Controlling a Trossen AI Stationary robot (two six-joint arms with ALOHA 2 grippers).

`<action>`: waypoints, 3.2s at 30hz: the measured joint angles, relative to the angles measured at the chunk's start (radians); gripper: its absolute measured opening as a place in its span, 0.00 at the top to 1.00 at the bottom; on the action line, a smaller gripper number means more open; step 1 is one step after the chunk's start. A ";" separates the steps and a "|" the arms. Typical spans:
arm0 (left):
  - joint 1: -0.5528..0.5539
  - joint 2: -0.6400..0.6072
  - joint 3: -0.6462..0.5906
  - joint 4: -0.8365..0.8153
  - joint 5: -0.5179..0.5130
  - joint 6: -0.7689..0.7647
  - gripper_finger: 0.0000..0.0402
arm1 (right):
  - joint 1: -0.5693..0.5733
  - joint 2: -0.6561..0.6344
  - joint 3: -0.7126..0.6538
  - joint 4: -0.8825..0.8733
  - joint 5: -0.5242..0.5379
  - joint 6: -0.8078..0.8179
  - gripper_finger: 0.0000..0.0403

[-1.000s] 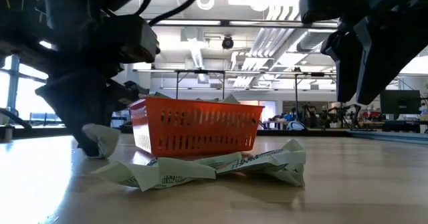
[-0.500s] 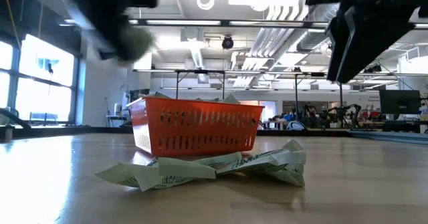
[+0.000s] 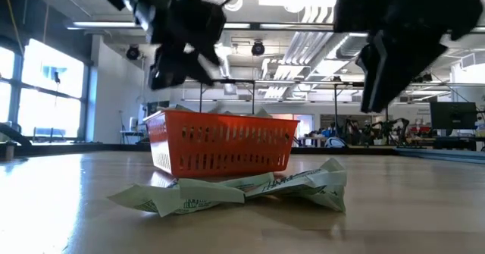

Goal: Pick and place Stevia / Truvia into bins
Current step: Put the stevia packet into the bin

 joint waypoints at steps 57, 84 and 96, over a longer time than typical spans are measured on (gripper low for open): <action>0.358 0.237 0.013 -0.313 -0.126 1.228 0.40 | -0.542 -0.162 0.013 0.096 -0.031 -0.137 0.35; 0.097 0.153 0.238 -0.289 0.292 0.516 0.77 | -0.469 -0.160 0.010 0.070 -0.078 -0.272 0.35; -0.091 0.049 0.292 -0.591 -0.252 0.208 0.27 | -0.536 0.021 0.066 0.276 -0.168 -0.361 0.35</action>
